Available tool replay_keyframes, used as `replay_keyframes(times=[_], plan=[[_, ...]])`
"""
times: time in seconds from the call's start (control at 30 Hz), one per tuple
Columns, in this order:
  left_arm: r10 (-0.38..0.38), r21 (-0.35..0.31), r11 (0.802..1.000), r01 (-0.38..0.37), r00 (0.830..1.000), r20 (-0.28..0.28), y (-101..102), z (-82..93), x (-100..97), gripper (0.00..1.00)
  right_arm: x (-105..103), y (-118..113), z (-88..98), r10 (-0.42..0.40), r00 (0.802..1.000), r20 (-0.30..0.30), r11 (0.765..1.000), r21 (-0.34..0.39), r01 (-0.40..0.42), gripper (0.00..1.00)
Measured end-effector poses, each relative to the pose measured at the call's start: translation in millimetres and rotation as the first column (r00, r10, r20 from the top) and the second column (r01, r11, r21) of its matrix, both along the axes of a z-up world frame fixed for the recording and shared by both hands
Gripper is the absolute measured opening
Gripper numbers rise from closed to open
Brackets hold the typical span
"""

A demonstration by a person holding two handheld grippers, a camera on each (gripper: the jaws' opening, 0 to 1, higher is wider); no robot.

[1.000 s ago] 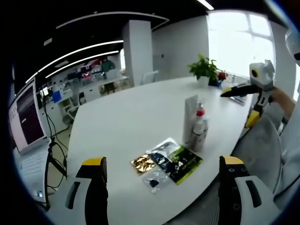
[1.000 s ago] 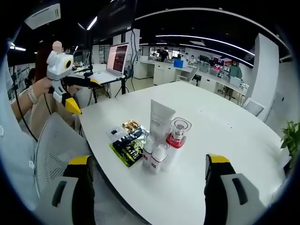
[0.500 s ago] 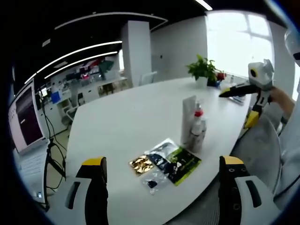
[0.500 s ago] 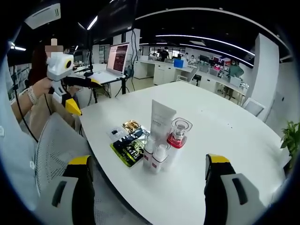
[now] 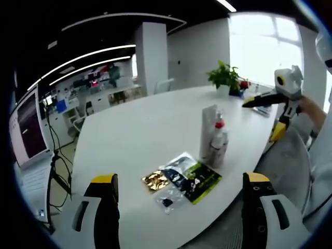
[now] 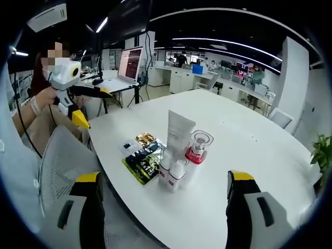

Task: Arrange the skincare products in the storage area until every visible bottle or jar stands upright without overlapping.

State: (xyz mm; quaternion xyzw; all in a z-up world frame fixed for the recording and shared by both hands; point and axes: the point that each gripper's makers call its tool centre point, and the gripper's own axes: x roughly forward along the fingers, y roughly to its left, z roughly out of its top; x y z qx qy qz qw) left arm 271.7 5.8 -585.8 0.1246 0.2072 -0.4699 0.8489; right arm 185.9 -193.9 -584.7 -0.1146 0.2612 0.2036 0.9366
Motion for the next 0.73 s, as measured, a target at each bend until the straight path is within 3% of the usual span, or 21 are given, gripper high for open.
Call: replay_keyframes(times=[0.73], plan=[[-0.004, 0.001, 1.000, 0.004, 1.000, -0.014, -0.3, -3.9, -1.4, 0.97, 0.6, 1.1, -2.8, 0.007, 1.000, -0.012, 1.000, -0.007, -0.007, 1.00]])
